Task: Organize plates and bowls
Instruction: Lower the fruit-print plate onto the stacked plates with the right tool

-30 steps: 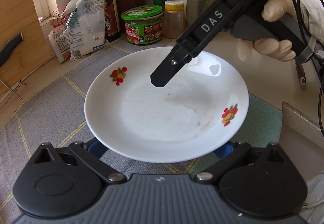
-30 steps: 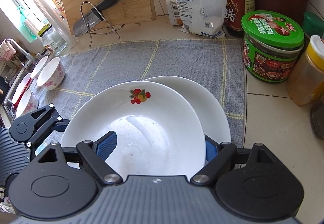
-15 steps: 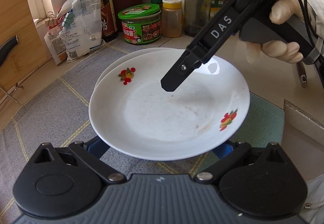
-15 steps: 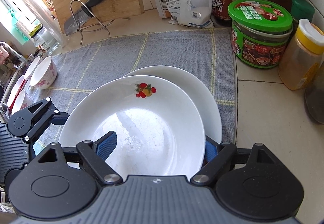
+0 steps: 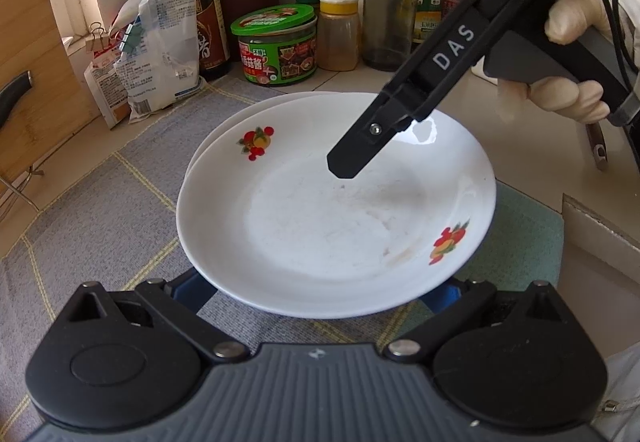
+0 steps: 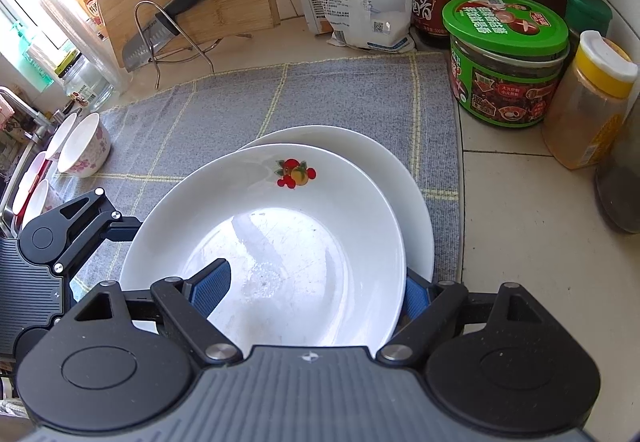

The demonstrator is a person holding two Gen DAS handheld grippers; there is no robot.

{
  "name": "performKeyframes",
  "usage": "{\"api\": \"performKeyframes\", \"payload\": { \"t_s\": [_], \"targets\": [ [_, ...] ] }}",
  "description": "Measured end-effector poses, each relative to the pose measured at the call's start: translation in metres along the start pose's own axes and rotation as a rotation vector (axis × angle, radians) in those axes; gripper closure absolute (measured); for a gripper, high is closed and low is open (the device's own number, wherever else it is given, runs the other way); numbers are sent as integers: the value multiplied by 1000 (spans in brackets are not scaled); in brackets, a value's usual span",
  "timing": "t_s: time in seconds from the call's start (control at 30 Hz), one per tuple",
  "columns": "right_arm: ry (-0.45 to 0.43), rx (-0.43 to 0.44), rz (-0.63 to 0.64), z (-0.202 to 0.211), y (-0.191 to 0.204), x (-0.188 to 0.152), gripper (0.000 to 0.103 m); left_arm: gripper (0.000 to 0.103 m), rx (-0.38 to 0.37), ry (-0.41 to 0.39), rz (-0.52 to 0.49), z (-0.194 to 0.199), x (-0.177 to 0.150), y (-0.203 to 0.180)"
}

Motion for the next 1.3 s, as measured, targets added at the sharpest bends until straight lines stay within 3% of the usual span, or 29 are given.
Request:
{"api": "performKeyframes", "payload": {
  "t_s": [1.3],
  "targets": [
    [-4, -77, -30, 17, 2, -13, 13, 1, -37, 7, 19, -1, 1, 1]
  ]
}}
Point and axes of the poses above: each gripper's, at about its wrist camera, not at the fingertips, and z roughly against the way its jaws point, y to its left, x to its top, the point moved 10 cm from there along -z, roughly the way its jaws point, and after that the axes turned 3 degrees about -z, right-handed, at the moved point
